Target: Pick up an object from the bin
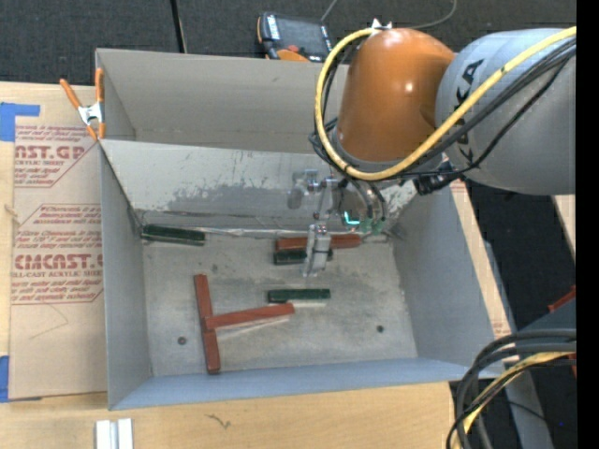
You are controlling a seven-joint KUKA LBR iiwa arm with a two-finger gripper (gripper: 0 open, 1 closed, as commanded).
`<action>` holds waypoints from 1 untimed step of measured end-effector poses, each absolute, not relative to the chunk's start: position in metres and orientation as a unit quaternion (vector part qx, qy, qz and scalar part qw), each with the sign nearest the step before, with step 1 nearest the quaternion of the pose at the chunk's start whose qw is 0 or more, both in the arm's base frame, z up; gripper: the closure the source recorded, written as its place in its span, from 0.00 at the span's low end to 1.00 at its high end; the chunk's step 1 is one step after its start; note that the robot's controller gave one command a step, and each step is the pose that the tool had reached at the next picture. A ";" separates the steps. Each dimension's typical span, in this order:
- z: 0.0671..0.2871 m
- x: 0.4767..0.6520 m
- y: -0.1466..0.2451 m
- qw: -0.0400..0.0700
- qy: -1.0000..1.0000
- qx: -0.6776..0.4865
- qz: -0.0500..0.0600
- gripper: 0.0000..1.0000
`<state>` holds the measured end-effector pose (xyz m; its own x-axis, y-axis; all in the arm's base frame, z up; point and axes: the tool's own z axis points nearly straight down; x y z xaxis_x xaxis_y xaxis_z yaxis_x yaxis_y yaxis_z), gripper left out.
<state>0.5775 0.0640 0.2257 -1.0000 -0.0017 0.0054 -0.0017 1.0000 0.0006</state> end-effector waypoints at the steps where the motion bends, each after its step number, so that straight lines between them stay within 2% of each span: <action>1: 0.104 0.557 0.065 0.004 -1.000 0.029 0.000 0.00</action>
Offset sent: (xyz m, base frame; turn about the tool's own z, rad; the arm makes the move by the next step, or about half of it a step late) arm -0.0179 0.0014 -0.1161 -0.0569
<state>0.5573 0.0650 0.1043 -0.9983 -0.0582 0.0074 -0.0582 0.9983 -0.0006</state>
